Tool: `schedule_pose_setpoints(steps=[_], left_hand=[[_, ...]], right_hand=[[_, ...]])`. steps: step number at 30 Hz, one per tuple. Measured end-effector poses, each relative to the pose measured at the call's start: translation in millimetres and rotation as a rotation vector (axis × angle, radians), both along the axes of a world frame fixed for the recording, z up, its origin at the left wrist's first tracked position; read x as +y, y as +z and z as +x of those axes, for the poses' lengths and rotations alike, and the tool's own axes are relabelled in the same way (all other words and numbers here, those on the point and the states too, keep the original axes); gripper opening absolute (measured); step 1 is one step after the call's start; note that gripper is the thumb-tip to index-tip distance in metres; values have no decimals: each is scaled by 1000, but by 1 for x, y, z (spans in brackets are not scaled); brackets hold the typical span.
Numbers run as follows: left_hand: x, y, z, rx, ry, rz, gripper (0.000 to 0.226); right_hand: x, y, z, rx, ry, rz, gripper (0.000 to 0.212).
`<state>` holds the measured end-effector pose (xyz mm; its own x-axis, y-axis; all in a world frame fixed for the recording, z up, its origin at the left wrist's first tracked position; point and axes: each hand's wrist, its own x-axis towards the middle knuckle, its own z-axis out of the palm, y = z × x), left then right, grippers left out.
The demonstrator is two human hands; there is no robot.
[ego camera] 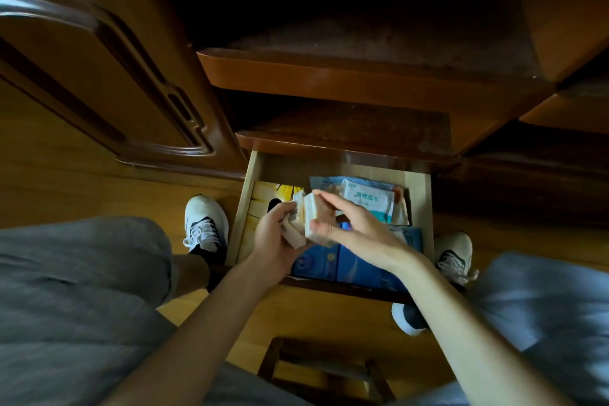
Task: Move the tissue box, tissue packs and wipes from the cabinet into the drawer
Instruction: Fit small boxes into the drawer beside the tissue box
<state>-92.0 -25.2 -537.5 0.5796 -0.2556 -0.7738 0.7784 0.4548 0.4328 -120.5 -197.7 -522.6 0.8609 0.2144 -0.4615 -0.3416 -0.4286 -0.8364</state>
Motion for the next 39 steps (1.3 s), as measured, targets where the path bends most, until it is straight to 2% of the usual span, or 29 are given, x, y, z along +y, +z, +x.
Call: schedule_pose_setpoints(steps=[2,4,7,9,11,13,15,18,21,23,24,26,29,31,32,35,37,39], left_hand=[[-1,0,-2,24,-7,58,28],[-3,2,-4,35,-24,55,30],[-5,8,-4,43,-34,25,40],[-6,12,-5,45,-51,21,48],[-6,16,-6,39,-121,23,49],[-6,18,-7,18,-174,10,46],[-7,19,-7,-16,-221,56,47],[-10,23,-9,-126,-333,154,62],[-9,24,-4,-232,-397,336,61],[-5,24,1,-285,-442,364,71],[-4,23,1,-304,-495,349,76],[-2,20,-1,-311,-536,316,80],[-1,14,1,-278,-379,163,73],[1,14,4,-289,-255,54,71],[2,15,6,-298,-183,18,71],[2,17,9,-340,-69,-44,67],[-4,16,3,-333,-68,-60,60],[-12,17,-4,-265,-77,-46,50]], right_hand=[[3,-4,0,-18,103,-132,102],[7,-9,0,-50,115,-184,106],[7,-12,0,-119,66,-179,97],[7,-12,1,-131,34,-124,99],[7,-11,1,-131,-2,-42,101],[7,-10,0,-138,-27,21,93],[4,-6,0,-143,-41,63,86],[0,-1,0,-182,-42,58,81],[-6,-1,0,-324,55,-198,88],[-8,-4,1,-484,155,-466,100],[-7,-4,1,-525,175,-531,110],[1,-3,-1,-516,140,-476,132],[4,2,-2,-381,-49,-113,143],[-4,10,-2,-255,-158,106,134],[-8,13,-1,-187,-199,178,122],[-7,13,-5,-39,-246,245,82],[7,4,-10,-52,-258,266,66],[21,-2,-14,-148,-293,232,51]])
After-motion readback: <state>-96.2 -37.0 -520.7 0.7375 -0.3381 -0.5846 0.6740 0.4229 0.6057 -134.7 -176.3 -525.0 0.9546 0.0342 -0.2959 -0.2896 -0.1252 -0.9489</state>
